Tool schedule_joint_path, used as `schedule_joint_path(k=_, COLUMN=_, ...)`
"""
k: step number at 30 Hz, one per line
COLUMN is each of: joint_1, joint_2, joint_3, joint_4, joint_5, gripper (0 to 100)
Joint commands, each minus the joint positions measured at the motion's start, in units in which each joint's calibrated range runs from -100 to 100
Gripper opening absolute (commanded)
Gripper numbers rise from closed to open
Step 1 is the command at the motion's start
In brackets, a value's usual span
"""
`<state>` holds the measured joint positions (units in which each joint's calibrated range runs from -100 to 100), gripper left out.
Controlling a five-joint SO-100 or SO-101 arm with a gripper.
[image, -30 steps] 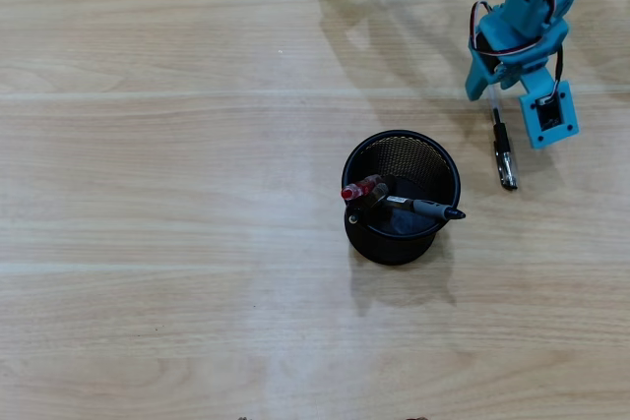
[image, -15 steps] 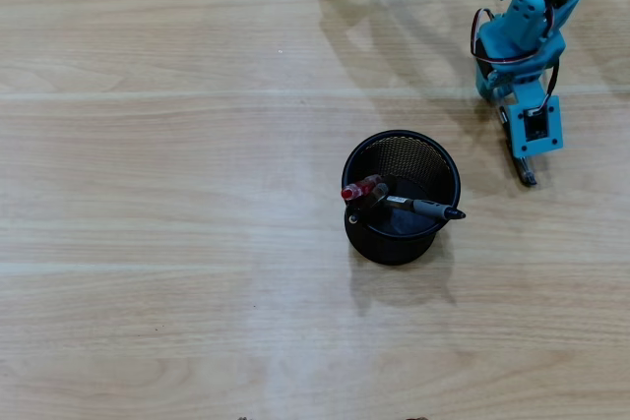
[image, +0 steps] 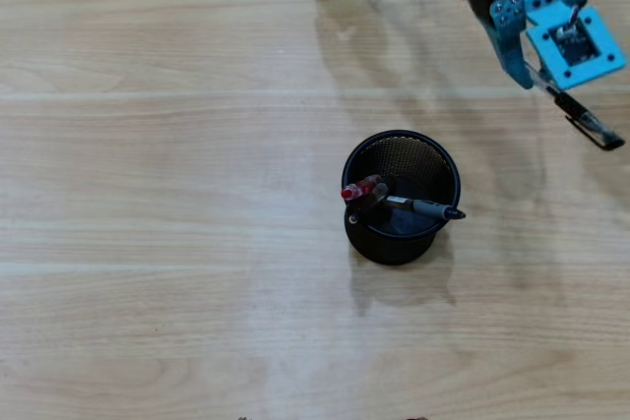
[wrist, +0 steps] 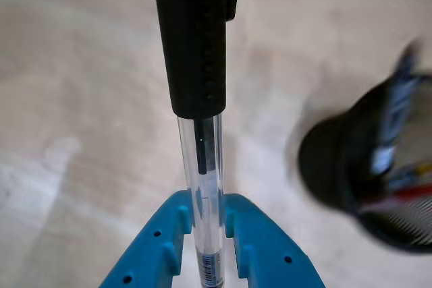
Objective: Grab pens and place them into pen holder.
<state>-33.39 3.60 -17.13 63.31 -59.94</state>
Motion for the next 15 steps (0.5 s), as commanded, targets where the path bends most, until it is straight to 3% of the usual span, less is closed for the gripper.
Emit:
schedule_joint_path(k=1, joint_1=8.1, joint_2=-14.1, joint_3=11.3, joint_4=-21.5, joint_5=5.8, gripper=2)
schedule_joint_path(k=9, joint_1=15.6, joint_2=-25.6, joint_3=47.9, joint_4=-62.5, joint_5=3.7, gripper=2)
schedule_joint_path(k=15, joint_1=16.7, joint_2=-25.0, joint_3=54.5, joint_4=-70.4, joint_5=2.0, gripper=2)
